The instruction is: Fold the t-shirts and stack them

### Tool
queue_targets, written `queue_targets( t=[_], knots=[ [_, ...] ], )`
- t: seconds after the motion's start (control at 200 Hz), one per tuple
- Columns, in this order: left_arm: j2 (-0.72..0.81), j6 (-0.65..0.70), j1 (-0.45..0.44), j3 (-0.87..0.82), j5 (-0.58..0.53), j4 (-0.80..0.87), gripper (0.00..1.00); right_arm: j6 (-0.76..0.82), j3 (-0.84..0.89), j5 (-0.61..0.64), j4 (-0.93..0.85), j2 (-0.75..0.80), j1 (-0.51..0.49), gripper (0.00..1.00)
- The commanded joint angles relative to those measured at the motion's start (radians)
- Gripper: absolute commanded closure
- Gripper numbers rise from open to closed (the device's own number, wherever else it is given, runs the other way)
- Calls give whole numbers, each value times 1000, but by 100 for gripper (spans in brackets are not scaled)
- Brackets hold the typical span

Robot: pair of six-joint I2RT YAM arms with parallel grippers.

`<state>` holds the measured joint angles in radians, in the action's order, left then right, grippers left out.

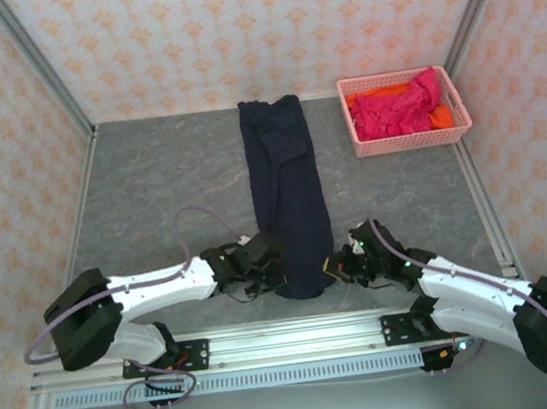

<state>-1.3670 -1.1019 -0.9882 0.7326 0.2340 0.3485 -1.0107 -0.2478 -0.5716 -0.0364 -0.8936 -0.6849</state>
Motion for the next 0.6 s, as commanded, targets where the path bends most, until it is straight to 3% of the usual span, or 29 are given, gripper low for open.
queue_targets(
  t=[0.0,0.195,0.595],
  knots=[
    [58,15,15,45,-79,101,100,-2,-47,53,-8,29,-5,100],
    [78,50,122,76,-48,134,100,16,-146,147,17,-43,26,100],
    [-110,159,338,325,58,172,100,133,-466,71,53,-424,171,100]
  ],
)
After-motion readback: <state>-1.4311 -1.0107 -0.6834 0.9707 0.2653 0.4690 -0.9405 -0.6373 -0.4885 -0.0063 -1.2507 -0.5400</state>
